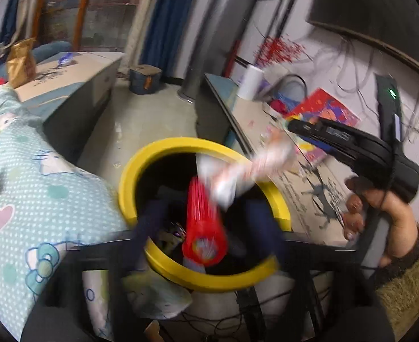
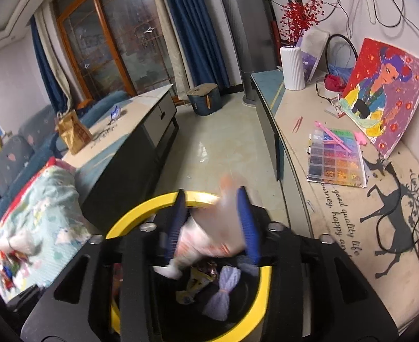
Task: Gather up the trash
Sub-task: 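Carry both held items over the yellow-rimmed bin and open both tools, then withdraw both tools from the bin back toward the bedspread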
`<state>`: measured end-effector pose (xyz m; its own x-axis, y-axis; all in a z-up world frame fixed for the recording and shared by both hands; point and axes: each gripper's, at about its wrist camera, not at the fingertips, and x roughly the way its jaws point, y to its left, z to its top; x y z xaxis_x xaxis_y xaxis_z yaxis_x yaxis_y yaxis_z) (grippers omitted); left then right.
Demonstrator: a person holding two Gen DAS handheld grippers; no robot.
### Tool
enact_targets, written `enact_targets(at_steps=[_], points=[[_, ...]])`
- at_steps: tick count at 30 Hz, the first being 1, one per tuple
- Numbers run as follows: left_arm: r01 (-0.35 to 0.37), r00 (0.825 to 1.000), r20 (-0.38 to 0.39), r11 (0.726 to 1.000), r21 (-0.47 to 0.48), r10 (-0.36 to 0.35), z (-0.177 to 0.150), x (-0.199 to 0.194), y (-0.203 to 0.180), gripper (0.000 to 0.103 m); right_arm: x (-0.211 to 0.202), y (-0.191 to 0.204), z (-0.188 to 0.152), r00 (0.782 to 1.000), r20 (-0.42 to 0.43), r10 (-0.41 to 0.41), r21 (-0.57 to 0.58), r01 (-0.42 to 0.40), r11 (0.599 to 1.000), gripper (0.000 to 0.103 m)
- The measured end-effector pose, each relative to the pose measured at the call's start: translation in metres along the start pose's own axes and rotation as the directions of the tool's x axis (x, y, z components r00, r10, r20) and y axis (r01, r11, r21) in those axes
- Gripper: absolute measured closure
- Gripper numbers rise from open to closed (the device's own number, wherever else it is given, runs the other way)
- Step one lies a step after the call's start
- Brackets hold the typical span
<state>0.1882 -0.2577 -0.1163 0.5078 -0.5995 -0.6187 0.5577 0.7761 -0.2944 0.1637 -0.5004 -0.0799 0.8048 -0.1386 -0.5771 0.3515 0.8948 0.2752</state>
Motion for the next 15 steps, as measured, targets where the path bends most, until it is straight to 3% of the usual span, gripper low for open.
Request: enact_targets(at_steps=[3,11,15], points=[[-0.011,1.000,0.016,0.999,-0.031,0.012,0.001,-0.007,0.009,0.010,-0.002,-0.001,0.000,1.000,0.007,0.010,0.012,-0.010,1.000,0.054],[-0.134,0.987,0.080,0.990,-0.054,0.138,-0.002,-0.045,0.023,0.007,-0.005,0.032,-0.005,0.994,-0.030,0.103,-0.075,-0.105,0.992,0.052],[-0.201,0.972,0.109,0.976,-0.088,0.210,-0.001,-0.068,0.037,0.007,-0.013,0.058,-0.009,0.984,-0.044,0.172,-0.140,-0.176,0.974,0.052]])
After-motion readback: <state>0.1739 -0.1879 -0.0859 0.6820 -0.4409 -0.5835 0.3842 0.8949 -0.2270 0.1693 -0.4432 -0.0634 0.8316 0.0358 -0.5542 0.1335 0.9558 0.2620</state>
